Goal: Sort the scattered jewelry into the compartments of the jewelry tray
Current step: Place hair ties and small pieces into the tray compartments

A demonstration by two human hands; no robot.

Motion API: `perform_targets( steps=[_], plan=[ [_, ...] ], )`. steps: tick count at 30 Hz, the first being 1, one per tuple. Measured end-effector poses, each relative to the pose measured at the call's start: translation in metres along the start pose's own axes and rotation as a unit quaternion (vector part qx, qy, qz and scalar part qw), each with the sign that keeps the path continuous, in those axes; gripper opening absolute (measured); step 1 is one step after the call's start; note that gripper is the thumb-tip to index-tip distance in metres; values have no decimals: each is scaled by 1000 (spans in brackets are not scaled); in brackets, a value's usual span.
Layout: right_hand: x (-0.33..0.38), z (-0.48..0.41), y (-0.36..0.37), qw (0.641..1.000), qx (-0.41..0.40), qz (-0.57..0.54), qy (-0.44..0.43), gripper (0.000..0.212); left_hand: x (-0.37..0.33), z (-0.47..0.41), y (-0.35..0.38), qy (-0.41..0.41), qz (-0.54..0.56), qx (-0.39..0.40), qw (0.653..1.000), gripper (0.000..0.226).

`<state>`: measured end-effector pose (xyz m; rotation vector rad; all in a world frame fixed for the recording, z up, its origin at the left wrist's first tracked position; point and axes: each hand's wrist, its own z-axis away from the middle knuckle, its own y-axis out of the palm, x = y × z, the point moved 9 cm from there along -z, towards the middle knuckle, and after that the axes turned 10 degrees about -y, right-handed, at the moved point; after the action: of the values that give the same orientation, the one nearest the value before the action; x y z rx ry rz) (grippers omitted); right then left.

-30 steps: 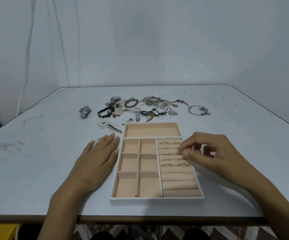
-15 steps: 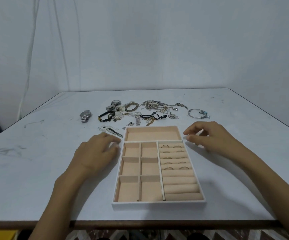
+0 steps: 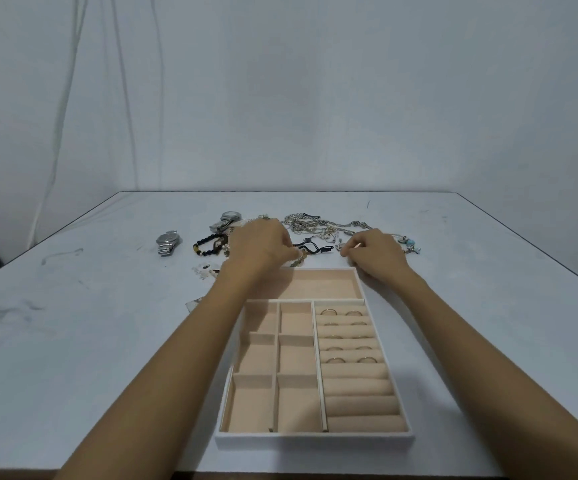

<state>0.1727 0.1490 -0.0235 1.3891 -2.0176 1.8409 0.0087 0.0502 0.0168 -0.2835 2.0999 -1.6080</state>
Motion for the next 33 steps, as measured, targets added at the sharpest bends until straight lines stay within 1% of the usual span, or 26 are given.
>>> perform_targets(
  steps=[3, 5, 8, 11, 13, 15, 17, 19, 20, 22, 26, 29, 31, 33],
  plan=[
    [-7, 1, -5, 998, -50, -21, 10, 25, -8, -10, 14, -5, -60, 19, 998, 26],
    [-14, 2, -8, 995, -76, -70, 15, 23, -11, -12, 16, -6, -72, 11, 997, 21],
    [-23, 2, -8, 987, -91, -130, 33, 22, -15, -11, 14, 3, -91, -3, 996, 17],
    [-25, 2, -8, 985, -102, -134, 39, 24, -18, -8, 11, 24, -82, -17, 996, 19],
    [-24, 3, -9, 987, -107, -117, 28, 24, -15, -9, 5, 21, -9, -36, 999, 21],
    [-22, 3, -10, 988, -110, -109, 18, 21, -8, -11, -2, 4, 126, -30, 992, 21],
    [-22, 2, -10, 988, -114, -103, 11, 17, -6, -13, -8, 7, 283, -15, 959, 17],
    [-21, 1, -10, 989, -120, -90, 6, 13, -7, -11, -14, 7, 414, 9, 910, 12],
    [-21, 1, -10, 989, -121, -83, 4, 12, -8, -9, -16, 6, 460, 22, 888, 11],
    [-20, 2, -9, 990, -119, -73, 2, 11, -11, -6, -20, 4, 511, 43, 859, 12],
    [-16, 3, -7, 993, -107, -52, 10, 13, -17, 0, -30, 13, 561, 63, 825, 12],
    [-6, 3, -9, 993, -104, -51, -12, 9, -18, 3, -41, 16, 608, 66, 791, 11],
    [7, 3, -12, 990, -116, -57, -47, 7, -15, 4, -46, 12, 614, 61, 787, 11],
    [22, 3, -13, 987, -129, -41, -83, 6, -10, 4, -48, 3, 601, 51, 797, 11]
  ],
)
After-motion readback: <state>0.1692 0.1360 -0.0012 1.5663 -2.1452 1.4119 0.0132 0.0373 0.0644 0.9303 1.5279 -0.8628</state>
